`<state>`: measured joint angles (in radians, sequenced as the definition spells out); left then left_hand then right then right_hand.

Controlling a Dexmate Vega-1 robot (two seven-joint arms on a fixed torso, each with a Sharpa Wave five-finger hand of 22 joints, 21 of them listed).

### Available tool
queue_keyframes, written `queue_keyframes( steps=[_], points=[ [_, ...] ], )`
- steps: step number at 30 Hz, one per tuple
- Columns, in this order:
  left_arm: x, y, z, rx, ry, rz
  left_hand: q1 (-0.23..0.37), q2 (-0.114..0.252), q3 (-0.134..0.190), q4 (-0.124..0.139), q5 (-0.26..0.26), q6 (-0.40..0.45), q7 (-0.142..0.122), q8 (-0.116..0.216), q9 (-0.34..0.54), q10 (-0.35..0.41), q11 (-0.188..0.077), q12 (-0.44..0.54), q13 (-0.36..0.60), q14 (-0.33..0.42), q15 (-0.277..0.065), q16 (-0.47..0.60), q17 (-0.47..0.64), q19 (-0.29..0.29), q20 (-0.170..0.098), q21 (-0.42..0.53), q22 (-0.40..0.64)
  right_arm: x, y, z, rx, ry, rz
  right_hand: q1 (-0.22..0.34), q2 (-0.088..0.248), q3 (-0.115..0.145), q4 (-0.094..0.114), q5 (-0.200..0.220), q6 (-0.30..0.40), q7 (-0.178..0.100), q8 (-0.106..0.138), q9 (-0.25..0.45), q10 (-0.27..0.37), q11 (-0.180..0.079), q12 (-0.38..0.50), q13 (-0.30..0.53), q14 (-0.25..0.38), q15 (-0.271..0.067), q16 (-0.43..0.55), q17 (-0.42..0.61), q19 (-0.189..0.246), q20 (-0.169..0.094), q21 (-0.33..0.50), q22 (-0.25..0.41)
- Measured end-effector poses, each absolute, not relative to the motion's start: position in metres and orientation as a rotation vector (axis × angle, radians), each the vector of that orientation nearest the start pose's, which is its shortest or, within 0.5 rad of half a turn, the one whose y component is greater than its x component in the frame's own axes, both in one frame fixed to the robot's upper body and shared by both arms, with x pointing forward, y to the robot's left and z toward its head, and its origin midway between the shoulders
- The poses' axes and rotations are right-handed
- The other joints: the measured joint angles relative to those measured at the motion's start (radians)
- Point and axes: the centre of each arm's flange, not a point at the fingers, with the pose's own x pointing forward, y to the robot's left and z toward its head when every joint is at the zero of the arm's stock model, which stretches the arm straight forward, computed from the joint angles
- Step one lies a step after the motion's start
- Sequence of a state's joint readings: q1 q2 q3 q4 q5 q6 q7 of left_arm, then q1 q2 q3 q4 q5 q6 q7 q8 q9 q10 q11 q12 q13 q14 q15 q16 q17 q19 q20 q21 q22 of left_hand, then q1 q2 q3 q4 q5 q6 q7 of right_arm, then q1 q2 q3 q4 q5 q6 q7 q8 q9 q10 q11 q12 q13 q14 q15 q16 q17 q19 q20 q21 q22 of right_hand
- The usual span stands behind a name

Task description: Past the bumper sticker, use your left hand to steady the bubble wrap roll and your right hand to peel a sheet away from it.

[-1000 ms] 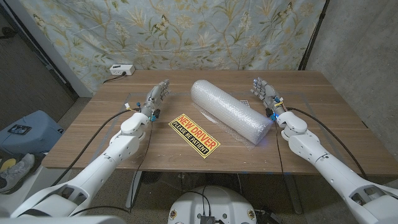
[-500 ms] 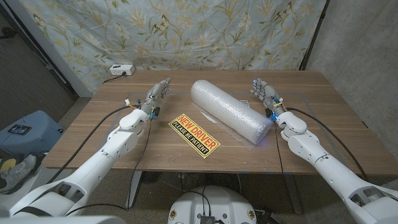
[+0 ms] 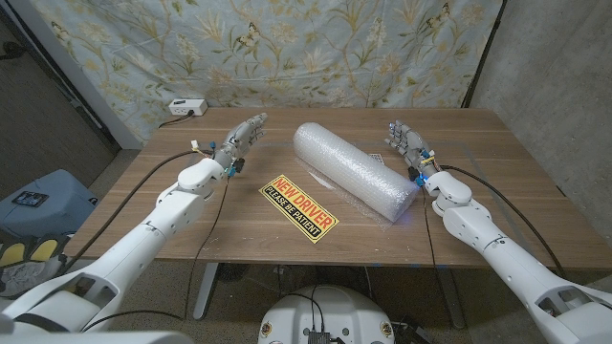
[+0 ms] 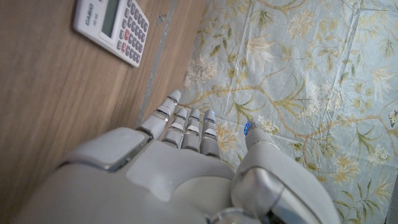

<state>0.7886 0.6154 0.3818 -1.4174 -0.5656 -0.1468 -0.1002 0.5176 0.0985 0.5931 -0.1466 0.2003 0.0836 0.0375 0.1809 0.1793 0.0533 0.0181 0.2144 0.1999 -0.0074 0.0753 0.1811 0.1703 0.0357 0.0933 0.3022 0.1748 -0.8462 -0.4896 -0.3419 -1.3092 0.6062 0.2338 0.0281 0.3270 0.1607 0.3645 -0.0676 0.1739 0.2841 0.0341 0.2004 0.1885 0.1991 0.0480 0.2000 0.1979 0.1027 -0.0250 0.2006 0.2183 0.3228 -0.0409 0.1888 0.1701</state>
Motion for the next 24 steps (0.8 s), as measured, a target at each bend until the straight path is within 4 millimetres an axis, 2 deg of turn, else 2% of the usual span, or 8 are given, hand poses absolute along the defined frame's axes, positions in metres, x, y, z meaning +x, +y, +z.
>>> queue_keyframes(
  steps=[13, 21, 24],
  points=[
    [0.639, 0.278, 0.045, 0.290, -0.601, -0.334, 0.026, -0.015, 0.002, -0.020, 0.008, -0.014, 0.004, 0.000, 0.000, 0.000, 0.000, 0.000, 0.000, 0.000, 0.000, 0.000, 0.000, 0.011, 0.011, -0.008, 0.000, 0.666, -0.297, -0.023, -0.002, -0.566, 0.187, 0.008, 0.003, 0.003, -0.003, 0.000, 0.000, 0.000, 0.000, 0.000, -0.007, 0.000, 0.000, 0.000, -0.006, 0.006, 0.000, 0.000, 0.000, 0.000, 0.000, 0.000],
    [0.641, 0.271, 0.060, 0.360, -0.612, -0.366, 0.059, -0.038, -0.001, -0.035, 0.008, -0.014, 0.003, 0.007, 0.000, 0.002, -0.002, 0.000, 0.000, 0.008, -0.004, 0.000, 0.000, 0.026, -0.004, -0.008, 0.000, 0.666, -0.304, -0.019, -0.013, -0.571, 0.173, 0.008, 0.003, 0.004, -0.004, 0.000, 0.000, 0.000, 0.000, 0.000, -0.007, 0.000, 0.000, 0.000, -0.006, 0.006, 0.000, 0.000, 0.000, 0.000, 0.000, 0.000],
    [0.642, 0.271, 0.067, 0.372, -0.616, -0.366, 0.081, -0.046, 0.001, -0.037, 0.016, -0.014, -0.001, 0.009, 0.000, 0.002, -0.002, 0.000, 0.000, 0.008, -0.004, 0.000, 0.000, 0.032, 0.000, -0.008, 0.000, 0.666, -0.305, -0.019, -0.013, -0.572, 0.166, 0.012, 0.007, 0.007, -0.007, 0.000, 0.000, 0.000, 0.000, 0.000, -0.007, 0.000, 0.000, 0.000, -0.006, 0.006, 0.000, 0.000, 0.000, 0.000, 0.000, 0.000]
  ],
)
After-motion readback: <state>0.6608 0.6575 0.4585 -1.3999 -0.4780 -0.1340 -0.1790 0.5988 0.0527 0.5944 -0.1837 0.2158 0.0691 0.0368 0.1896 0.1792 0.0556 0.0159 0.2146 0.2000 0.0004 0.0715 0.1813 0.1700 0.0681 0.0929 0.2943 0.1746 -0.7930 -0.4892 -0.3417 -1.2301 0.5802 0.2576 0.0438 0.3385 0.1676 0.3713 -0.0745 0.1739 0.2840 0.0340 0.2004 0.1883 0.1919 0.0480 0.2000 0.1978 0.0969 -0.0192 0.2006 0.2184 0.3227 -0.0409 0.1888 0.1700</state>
